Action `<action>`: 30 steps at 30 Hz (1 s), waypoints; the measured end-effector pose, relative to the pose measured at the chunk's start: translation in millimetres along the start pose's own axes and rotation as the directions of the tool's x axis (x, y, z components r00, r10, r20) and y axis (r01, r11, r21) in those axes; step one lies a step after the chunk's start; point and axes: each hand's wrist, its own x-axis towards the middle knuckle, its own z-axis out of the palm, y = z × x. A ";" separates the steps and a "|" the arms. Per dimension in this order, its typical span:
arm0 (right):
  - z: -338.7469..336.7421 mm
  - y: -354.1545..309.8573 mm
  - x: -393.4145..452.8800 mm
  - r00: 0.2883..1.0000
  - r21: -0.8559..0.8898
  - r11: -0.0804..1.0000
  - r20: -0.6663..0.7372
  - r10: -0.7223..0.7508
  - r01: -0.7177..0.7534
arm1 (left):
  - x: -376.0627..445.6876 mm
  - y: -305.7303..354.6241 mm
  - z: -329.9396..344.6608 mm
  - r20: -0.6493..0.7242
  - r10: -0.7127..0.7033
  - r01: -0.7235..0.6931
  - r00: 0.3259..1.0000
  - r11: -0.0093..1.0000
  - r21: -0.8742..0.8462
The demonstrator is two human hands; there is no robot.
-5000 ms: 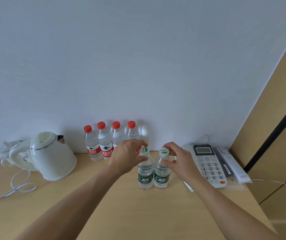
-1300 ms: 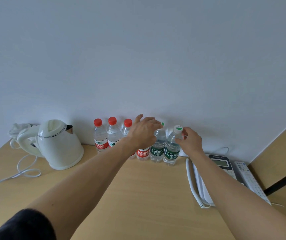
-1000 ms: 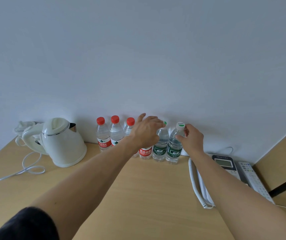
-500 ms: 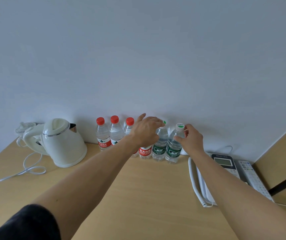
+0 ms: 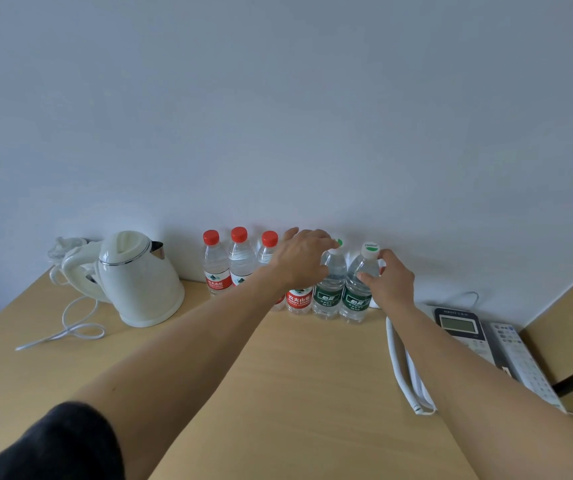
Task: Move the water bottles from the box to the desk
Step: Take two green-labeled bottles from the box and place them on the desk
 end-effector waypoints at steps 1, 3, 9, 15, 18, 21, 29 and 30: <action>-0.2 -0.2 0.4 1.000 -0.005 1.000 0.002 0.000 0.000 | 0.7 -0.6 0.8 -0.007 -0.002 0.002 1.000 1.000 -0.002; -1.9 -0.3 1.8 1.000 -0.016 1.000 0.011 0.005 -0.005 | 4.5 -1.7 1.7 -0.027 -0.008 0.008 1.000 1.000 -0.009; -9.6 -0.3 6.9 0.997 -0.040 0.999 0.078 0.017 -0.014 | 27.6 1.3 7.9 -0.092 -0.118 0.117 0.989 0.993 -0.019; -12.2 -2.1 13.6 0.993 -0.053 0.998 0.111 0.026 -0.021 | 43.7 4.0 21.8 -0.161 -0.171 0.187 0.972 0.978 0.088; -11.8 -2.4 14.9 0.993 -0.077 0.997 0.118 0.021 -0.011 | 49.4 0.9 22.2 -0.177 -0.156 0.176 0.972 0.979 0.104; -11.5 -1.3 16.0 0.992 -0.090 0.996 0.126 0.018 -0.007 | 53.1 -2.2 21.6 -0.180 -0.141 0.164 0.974 0.979 0.118; -16.0 -2.5 16.9 0.986 -0.118 0.993 0.166 0.016 0.004 | 51.9 -2.1 23.4 -0.151 -0.143 0.169 0.978 0.970 0.176; -18.1 -2.9 17.7 0.984 -0.129 0.992 0.177 0.018 0.005 | 50.9 -2.6 22.7 -0.147 -0.134 0.160 0.980 0.970 0.183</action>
